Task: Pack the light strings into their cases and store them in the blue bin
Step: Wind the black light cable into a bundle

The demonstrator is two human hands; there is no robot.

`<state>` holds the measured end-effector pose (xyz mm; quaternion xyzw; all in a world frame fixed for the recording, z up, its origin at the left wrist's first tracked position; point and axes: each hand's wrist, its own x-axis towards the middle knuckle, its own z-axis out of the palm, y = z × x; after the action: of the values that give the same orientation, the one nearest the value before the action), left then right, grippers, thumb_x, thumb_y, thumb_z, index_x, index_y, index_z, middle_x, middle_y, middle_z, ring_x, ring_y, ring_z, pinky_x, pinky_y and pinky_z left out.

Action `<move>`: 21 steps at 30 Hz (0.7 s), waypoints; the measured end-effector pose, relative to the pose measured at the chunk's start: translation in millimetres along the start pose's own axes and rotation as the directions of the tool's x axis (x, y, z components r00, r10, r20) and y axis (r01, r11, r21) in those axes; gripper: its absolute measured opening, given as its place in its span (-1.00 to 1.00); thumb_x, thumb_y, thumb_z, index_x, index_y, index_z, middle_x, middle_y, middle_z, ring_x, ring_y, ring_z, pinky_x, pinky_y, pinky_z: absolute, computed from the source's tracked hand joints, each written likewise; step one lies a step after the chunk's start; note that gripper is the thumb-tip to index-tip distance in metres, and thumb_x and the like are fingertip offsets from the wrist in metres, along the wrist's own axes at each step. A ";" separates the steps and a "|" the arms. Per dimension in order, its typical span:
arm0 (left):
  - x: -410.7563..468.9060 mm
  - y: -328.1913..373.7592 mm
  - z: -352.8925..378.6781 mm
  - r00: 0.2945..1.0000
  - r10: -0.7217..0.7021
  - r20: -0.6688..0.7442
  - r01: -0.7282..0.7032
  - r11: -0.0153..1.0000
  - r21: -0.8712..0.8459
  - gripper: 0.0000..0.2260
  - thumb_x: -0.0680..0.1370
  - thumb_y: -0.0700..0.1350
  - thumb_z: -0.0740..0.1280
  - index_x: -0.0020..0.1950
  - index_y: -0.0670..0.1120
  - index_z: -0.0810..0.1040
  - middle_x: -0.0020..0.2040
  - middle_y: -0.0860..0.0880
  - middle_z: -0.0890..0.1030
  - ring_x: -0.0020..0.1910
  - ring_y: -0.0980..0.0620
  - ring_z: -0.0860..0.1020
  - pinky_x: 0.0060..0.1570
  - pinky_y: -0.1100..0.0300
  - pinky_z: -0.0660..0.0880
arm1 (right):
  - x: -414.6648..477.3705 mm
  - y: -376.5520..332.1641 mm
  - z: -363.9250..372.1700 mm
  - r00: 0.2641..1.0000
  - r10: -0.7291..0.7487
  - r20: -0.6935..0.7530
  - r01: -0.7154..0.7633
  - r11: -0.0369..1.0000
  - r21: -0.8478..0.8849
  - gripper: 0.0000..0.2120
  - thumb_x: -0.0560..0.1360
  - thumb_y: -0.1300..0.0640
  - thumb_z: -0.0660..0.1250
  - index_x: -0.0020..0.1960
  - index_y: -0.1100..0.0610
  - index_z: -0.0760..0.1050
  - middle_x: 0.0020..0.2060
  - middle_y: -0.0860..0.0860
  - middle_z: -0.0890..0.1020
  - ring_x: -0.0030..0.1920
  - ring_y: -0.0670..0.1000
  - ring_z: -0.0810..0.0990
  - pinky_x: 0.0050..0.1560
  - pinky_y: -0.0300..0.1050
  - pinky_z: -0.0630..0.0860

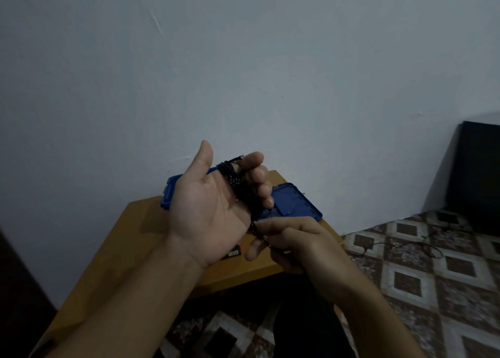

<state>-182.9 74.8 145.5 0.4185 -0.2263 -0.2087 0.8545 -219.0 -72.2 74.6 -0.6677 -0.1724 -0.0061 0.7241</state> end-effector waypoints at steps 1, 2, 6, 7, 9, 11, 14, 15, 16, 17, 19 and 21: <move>0.1 -0.2 0.4 1.000 0.004 -0.008 -0.004 1.000 0.010 -0.33 0.63 0.30 -0.01 -0.09 -0.20 0.66 -0.24 -0.09 0.55 -0.30 -0.05 0.51 -0.20 0.06 0.46 | -0.5 -0.2 -0.2 1.000 -0.008 0.000 0.008 1.000 0.002 -0.73 0.54 0.25 0.19 0.09 0.14 0.63 -0.19 0.15 0.71 -0.43 0.00 0.24 -0.42 -0.18 0.18; 0.0 -0.5 0.7 1.000 0.008 -0.014 -0.008 1.000 0.018 -0.33 0.63 0.30 -0.01 -0.09 -0.20 0.67 -0.24 -0.09 0.55 -0.30 -0.05 0.51 -0.20 0.06 0.45 | -1.3 -1.0 -0.6 1.000 -0.017 -0.003 0.017 1.000 -0.013 -0.75 0.53 0.21 0.21 0.07 0.09 0.64 -0.21 0.14 0.71 -0.43 -0.01 0.25 -0.42 -0.18 0.18; 0.3 -1.0 1.3 0.999 0.024 -0.024 -0.023 0.999 0.034 -0.34 0.62 0.30 0.00 -0.08 -0.20 0.66 -0.24 -0.09 0.55 -0.29 -0.05 0.51 -0.19 0.06 0.45 | -3.6 -1.6 -3.2 0.998 -0.058 -0.004 0.056 0.974 -0.220 -0.67 0.69 0.17 0.20 -0.18 0.15 0.62 -0.52 -0.14 0.53 -0.50 -0.17 0.27 -0.41 -0.34 0.23; 0.5 -1.3 1.6 0.999 0.032 -0.025 -0.030 0.998 0.046 -0.34 0.62 0.30 0.00 -0.08 -0.19 0.66 -0.24 -0.10 0.55 -0.28 -0.05 0.52 -0.18 0.05 0.45 | -3.5 -1.8 -3.4 0.998 -0.058 -0.007 0.055 0.967 -0.250 -0.64 0.69 0.17 0.19 -0.21 0.18 0.59 -0.55 -0.16 0.48 -0.51 -0.17 0.28 -0.41 -0.37 0.24; 0.9 -2.6 1.9 0.998 0.056 -0.025 -0.054 0.994 0.098 -0.34 0.62 0.29 -0.01 -0.07 -0.20 0.65 -0.23 -0.11 0.56 -0.26 -0.06 0.52 -0.15 0.04 0.44 | -3.8 -3.0 -3.1 0.998 -0.055 -0.014 0.050 0.962 -0.269 -0.63 0.70 0.16 0.18 -0.25 0.12 0.56 -0.58 -0.18 0.45 -0.53 -0.17 0.29 -0.42 -0.41 0.25; 1.2 -4.8 1.7 0.996 0.086 -0.020 -0.081 0.983 0.164 -0.34 0.62 0.29 -0.02 -0.04 -0.21 0.64 -0.22 -0.12 0.56 -0.24 -0.06 0.53 -0.14 0.03 0.45 | -3.7 -3.5 -3.1 0.998 -0.057 -0.028 0.046 0.956 -0.291 -0.64 0.69 0.15 0.19 -0.25 0.10 0.57 -0.56 -0.16 0.47 -0.52 -0.18 0.30 -0.42 -0.41 0.25; 1.7 -7.4 -0.6 0.993 0.117 -0.006 -0.112 0.965 0.236 -0.34 0.62 0.29 -0.04 0.03 -0.23 0.60 -0.17 -0.15 0.58 -0.18 -0.07 0.55 -0.12 0.02 0.45 | -3.4 -2.4 -4.6 0.997 -0.069 -0.043 0.051 0.942 -0.331 -0.68 0.68 0.11 0.22 -0.15 0.17 0.63 -0.45 -0.02 0.56 -0.48 -0.17 0.33 -0.39 -0.36 0.28; 1.9 -8.0 -1.9 0.993 0.122 -0.003 -0.117 0.958 0.261 -0.33 0.62 0.29 -0.05 0.05 -0.24 0.59 -0.15 -0.16 0.58 -0.17 -0.08 0.55 -0.11 0.01 0.43 | -3.8 -2.9 -5.1 0.996 -0.070 -0.050 0.050 0.941 -0.336 -0.70 0.67 0.10 0.23 -0.15 0.15 0.63 -0.44 -0.04 0.56 -0.48 -0.17 0.34 -0.40 -0.37 0.28; 2.0 -8.4 -3.1 0.992 0.123 0.001 -0.118 0.950 0.288 -0.32 0.62 0.29 -0.05 0.07 -0.25 0.59 -0.14 -0.17 0.58 -0.15 -0.09 0.55 -0.12 0.00 0.41 | -4.2 -3.8 -5.8 0.996 -0.069 -0.058 0.045 0.941 -0.337 -0.70 0.67 0.09 0.24 -0.18 0.11 0.63 -0.46 -0.08 0.56 -0.50 -0.18 0.34 -0.41 -0.38 0.27; 2.1 -8.7 -4.2 0.992 0.122 0.003 -0.117 0.940 0.319 -0.32 0.61 0.30 -0.05 0.08 -0.26 0.58 -0.13 -0.18 0.59 -0.14 -0.10 0.56 -0.11 0.00 0.41 | -4.8 -4.7 -6.6 0.996 -0.067 -0.065 0.041 0.940 -0.340 -0.70 0.66 0.08 0.25 -0.20 0.10 0.61 -0.48 -0.11 0.55 -0.51 -0.18 0.34 -0.41 -0.38 0.27; 2.1 -9.7 -5.9 0.992 0.124 0.010 -0.118 0.914 0.388 -0.30 0.57 0.31 -0.06 0.11 -0.26 0.57 -0.10 -0.19 0.62 -0.07 -0.12 0.58 -0.06 -0.02 0.41 | -5.8 -7.1 -7.4 0.995 -0.072 -0.074 0.041 0.933 -0.358 -0.68 0.65 0.07 0.26 -0.25 0.10 0.59 -0.52 -0.15 0.52 -0.52 -0.19 0.34 -0.42 -0.39 0.27; 2.6 -11.6 -8.0 0.994 0.113 0.016 -0.108 0.887 0.450 -0.28 0.54 0.33 -0.06 0.15 -0.26 0.56 -0.06 -0.20 0.64 0.00 -0.13 0.58 0.04 -0.06 0.42 | -6.0 -7.7 -6.9 0.991 -0.092 -0.094 0.049 0.921 -0.386 -0.66 0.64 0.06 0.28 -0.28 0.10 0.57 -0.55 -0.16 0.49 -0.53 -0.19 0.32 -0.43 -0.39 0.26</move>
<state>-178.2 71.8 132.3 0.5923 -0.2873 -0.0998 0.7461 -224.8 -81.1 80.1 -0.7884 -0.1513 -0.1026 0.5874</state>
